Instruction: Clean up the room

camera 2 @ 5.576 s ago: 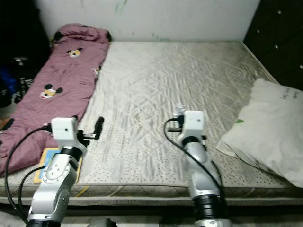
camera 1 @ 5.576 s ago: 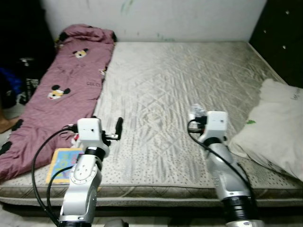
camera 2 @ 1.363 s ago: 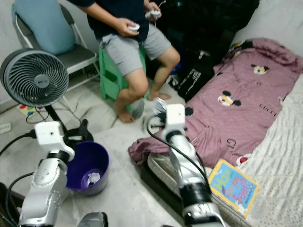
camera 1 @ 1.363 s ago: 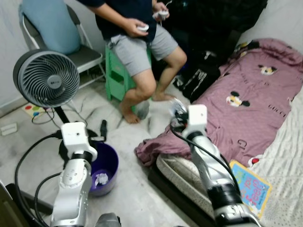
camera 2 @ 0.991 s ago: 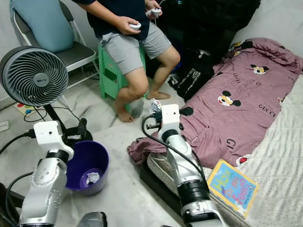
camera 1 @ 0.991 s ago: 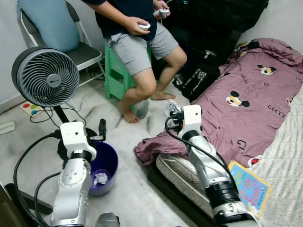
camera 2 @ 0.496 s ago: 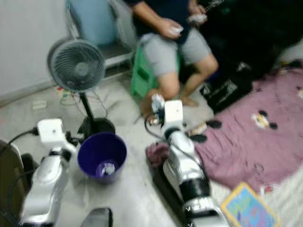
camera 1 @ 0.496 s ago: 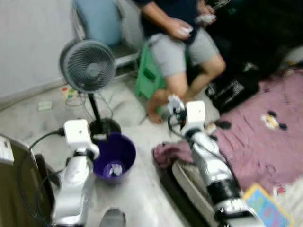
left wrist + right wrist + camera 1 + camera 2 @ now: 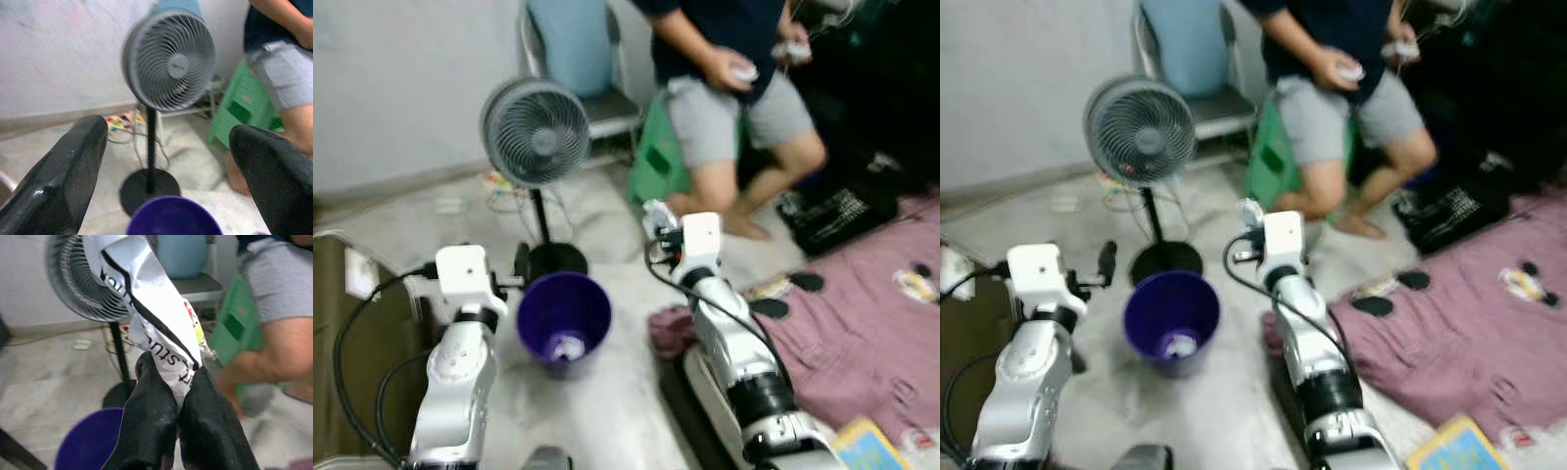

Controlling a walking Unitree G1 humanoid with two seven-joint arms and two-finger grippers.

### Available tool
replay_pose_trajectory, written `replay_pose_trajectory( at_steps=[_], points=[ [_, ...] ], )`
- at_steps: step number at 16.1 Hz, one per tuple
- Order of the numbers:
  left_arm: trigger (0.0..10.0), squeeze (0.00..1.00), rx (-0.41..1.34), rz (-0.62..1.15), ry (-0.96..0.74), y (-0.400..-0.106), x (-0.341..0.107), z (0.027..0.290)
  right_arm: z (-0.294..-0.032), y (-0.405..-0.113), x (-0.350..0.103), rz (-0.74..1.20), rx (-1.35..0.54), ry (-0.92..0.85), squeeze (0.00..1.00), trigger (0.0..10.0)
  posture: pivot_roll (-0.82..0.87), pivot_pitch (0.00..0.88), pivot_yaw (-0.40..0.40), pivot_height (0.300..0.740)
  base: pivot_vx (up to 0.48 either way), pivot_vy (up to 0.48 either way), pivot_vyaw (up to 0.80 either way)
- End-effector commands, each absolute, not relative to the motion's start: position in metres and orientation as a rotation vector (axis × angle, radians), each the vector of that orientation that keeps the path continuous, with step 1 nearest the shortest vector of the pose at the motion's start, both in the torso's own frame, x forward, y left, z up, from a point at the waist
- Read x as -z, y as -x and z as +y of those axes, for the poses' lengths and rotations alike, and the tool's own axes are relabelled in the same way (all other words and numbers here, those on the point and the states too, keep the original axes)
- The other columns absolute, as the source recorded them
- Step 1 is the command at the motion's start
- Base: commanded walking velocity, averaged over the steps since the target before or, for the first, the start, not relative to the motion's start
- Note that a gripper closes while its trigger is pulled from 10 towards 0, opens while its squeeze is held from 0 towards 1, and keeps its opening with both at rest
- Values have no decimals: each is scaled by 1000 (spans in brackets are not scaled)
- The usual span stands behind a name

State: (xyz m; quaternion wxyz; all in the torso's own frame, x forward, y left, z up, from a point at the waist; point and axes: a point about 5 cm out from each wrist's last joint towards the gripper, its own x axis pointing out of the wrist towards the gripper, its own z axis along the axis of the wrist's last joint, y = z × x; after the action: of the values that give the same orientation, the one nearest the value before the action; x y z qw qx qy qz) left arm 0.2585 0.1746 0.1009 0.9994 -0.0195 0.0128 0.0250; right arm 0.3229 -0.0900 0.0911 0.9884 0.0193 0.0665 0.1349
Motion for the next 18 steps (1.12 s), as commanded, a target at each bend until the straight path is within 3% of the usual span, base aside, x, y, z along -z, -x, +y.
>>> replay_pose_trajectory(
  at_steps=[1,8,14,18],
  points=[
    [10000,0,-31,23,35,-258,-101,169,-100,-324,-92,129,-245,-28,0,10000,3,0,-55,740,0,0,800],
    [10000,0,-15,24,25,-258,-101,167,-98,-323,-90,130,-245,-34,0,10000,2,0,-47,740,0,0,800],
    [10000,0,-8,25,24,-259,-101,167,-98,-322,-90,130,-241,-40,0,10000,1,0,-45,740,0,0,185],
    [10000,0,-8,25,24,-259,-102,167,-99,-323,-90,132,-238,-36,0,10000,1,0,-46,740,0,0,800]
  ],
)
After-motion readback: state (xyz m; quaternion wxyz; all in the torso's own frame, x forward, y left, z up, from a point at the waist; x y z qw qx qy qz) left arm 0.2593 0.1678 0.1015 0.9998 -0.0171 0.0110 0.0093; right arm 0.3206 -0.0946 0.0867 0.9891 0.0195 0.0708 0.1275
